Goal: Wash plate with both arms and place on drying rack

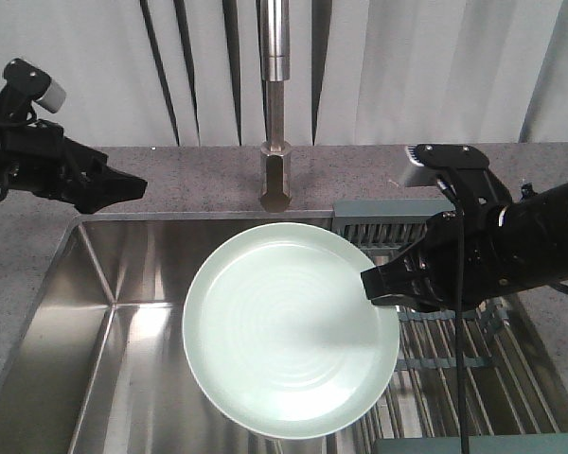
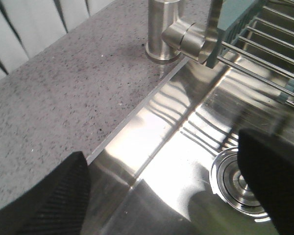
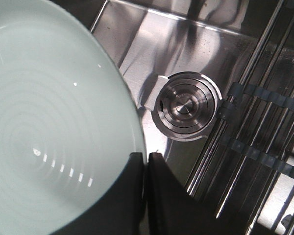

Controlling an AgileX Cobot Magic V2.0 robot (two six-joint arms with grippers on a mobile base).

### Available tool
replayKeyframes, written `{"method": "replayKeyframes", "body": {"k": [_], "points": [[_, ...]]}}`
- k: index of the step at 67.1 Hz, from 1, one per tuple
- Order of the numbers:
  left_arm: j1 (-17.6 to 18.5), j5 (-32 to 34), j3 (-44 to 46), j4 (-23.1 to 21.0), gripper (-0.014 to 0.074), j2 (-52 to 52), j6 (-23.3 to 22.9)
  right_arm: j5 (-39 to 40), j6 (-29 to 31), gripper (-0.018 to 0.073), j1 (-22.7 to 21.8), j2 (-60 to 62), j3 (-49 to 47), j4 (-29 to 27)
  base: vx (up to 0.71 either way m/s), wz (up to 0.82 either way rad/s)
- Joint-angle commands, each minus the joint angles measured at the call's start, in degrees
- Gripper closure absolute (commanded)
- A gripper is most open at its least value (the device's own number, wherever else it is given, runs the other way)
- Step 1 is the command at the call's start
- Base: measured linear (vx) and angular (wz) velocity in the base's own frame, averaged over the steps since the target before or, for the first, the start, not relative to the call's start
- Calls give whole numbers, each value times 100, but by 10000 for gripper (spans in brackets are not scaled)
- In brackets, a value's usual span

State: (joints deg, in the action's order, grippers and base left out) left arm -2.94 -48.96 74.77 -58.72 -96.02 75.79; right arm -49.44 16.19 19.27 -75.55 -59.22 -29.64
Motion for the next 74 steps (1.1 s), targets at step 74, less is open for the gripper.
{"method": "replayKeyframes", "body": {"k": [74], "points": [[1596,-625,3375,-990,4,-2556,1222,195,36,561,-8,168,-170,-163,0,0]]}}
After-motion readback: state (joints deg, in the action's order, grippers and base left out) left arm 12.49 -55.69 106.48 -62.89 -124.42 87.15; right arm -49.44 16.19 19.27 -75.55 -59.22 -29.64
